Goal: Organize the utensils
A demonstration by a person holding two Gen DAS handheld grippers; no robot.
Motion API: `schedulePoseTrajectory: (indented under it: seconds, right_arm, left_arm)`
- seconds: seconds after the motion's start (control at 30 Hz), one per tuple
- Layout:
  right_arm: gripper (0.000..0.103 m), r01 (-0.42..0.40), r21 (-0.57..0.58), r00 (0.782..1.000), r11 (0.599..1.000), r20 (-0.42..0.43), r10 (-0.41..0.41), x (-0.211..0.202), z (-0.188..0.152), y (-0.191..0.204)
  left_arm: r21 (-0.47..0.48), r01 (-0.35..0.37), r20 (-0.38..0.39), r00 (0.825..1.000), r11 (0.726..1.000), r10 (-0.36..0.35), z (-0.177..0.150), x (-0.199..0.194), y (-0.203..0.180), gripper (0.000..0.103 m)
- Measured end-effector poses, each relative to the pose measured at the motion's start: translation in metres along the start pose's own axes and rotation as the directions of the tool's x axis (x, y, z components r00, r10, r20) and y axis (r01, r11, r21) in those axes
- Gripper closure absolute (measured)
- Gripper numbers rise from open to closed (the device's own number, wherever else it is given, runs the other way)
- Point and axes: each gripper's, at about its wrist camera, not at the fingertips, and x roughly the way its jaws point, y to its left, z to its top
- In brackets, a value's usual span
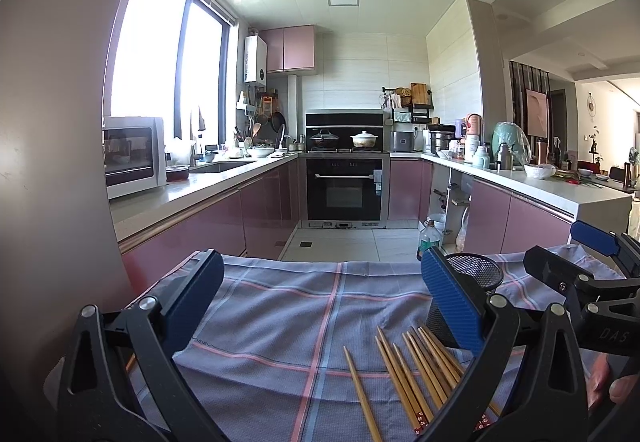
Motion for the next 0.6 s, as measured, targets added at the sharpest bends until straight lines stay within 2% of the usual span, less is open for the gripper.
schedulePoseTrajectory:
  seconds: [0.6]
  right_arm:
    - [0.006, -0.002, 0.005, 1.000, 1.000, 0.002, 0.002, 0.0018, -0.0007, -0.0014]
  left_arm:
    - [-0.003, 0.000, 0.000, 1.000, 1.000, 0.000, -0.0005, 0.0020, -0.0035, 0.006]
